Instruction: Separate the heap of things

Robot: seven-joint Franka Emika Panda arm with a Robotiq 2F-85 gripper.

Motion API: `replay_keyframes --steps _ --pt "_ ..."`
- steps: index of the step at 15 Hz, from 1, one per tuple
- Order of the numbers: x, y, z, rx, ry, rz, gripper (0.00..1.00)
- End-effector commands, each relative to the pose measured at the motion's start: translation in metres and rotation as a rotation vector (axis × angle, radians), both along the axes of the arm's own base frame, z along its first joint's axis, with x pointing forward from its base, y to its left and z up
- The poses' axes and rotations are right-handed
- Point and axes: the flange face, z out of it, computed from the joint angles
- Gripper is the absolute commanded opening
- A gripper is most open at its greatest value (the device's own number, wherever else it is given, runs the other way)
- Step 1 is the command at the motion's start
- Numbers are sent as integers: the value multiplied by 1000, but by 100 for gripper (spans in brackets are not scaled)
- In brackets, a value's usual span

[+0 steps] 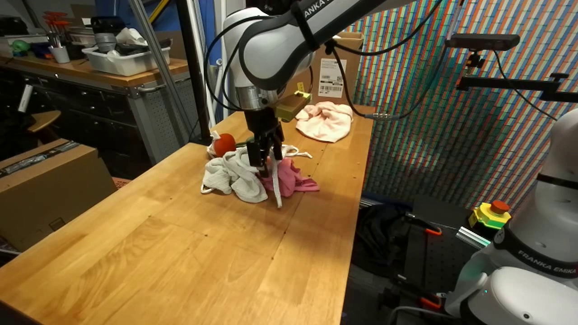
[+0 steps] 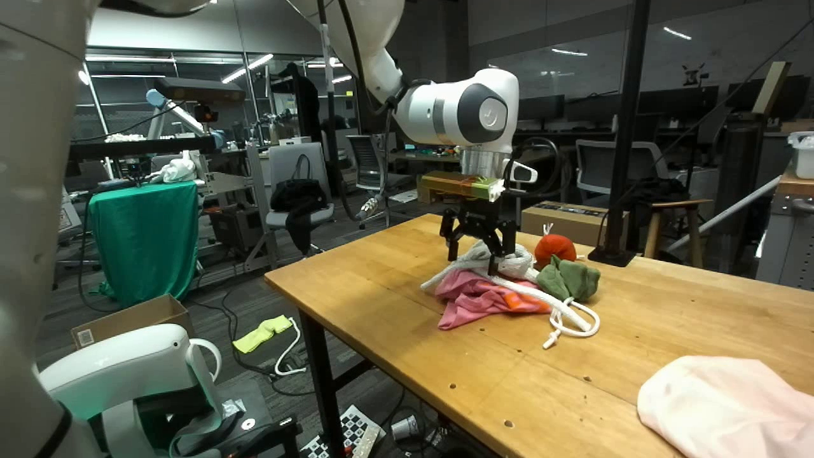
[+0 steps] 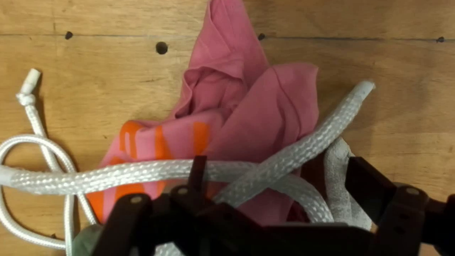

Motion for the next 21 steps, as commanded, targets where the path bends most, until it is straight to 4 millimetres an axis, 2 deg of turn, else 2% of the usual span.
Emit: replay_keyframes --steps 1,6,7,8,9,10,16,18,19,20,21 --pt "12 4 1 -7 -29 30 100" --pt "15 -1 -4 -14 -21 25 100" --pt "15 -2 -5 -12 -19 20 75" --pt "15 -3 -5 -12 -16 19 74" --pt "14 -3 -5 -12 -13 20 68" --pt "14 -4 -4 -13 -11 19 58" --pt "16 -1 6 -11 -21 17 14" --pt "17 -1 9 -11 -24 15 6" --pt "17 -1 10 -11 -23 15 5" --pt "16 0 13 -12 -26 16 8" --pt "15 1 16 -14 -31 16 6"
